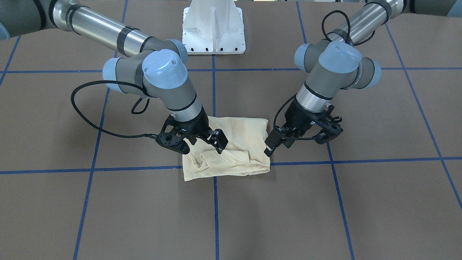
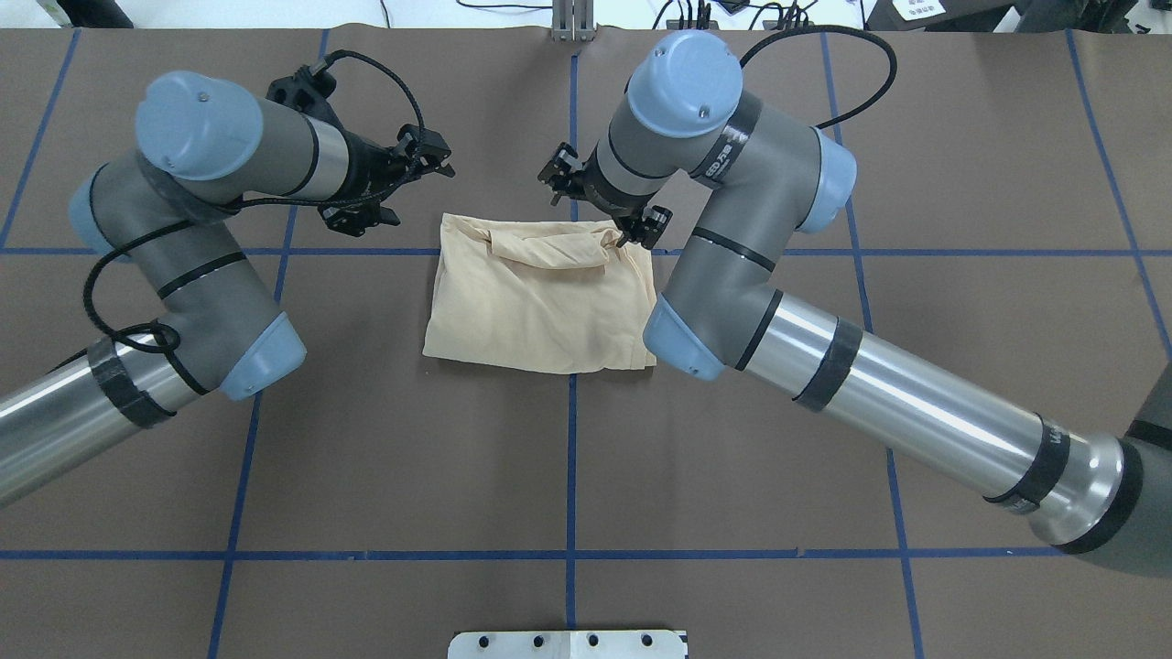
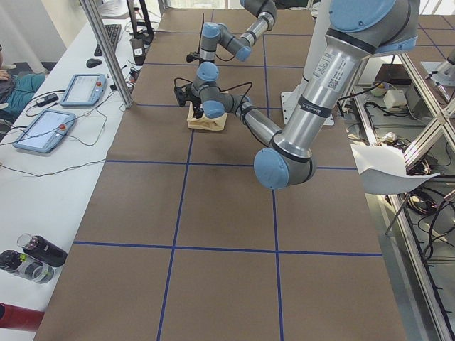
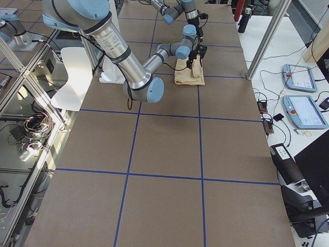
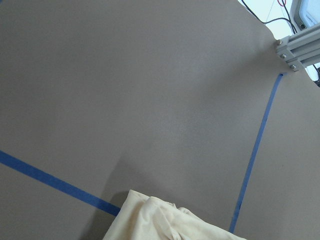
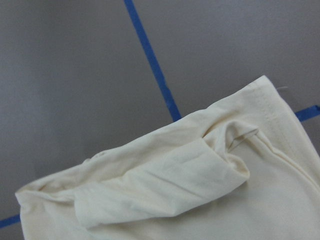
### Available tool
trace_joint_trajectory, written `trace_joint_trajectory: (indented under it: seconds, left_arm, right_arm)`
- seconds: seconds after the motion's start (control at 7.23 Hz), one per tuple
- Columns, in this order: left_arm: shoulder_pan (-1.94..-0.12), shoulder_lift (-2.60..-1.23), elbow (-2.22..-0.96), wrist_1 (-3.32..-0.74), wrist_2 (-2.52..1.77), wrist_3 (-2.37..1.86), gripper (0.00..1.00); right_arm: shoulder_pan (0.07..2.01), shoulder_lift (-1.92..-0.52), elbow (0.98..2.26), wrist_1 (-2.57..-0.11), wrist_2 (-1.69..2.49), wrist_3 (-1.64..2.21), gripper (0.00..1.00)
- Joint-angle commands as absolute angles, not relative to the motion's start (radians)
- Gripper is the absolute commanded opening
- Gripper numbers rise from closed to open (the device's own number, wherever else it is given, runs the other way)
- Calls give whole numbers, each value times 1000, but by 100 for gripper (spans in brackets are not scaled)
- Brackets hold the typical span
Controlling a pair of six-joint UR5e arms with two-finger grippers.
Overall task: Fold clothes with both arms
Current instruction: 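Press the folded shirt with the right gripper while the left arm draws back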
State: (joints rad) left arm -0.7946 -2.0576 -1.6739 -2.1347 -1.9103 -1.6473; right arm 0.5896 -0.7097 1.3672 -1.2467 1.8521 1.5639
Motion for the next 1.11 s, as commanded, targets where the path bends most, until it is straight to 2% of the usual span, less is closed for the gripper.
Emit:
trace_joint_trajectory:
  seconds: [0.0, 0.14, 0.97]
  left_arm:
    - [-808, -2000, -1749, -2106, -1916, -1592, 100]
    - [-811, -1999, -1749, -2106, -1917, -1591, 100]
    - [-818, -1985, -1749, -2106, -1928, -1592, 100]
  right_arm:
    - [520, -698, 1368, -1299, 1740, 1360, 72]
    - [500, -692, 1355, -1302, 1714, 1297, 64]
    - [535, -554, 1116, -1295, 1658, 1129, 59]
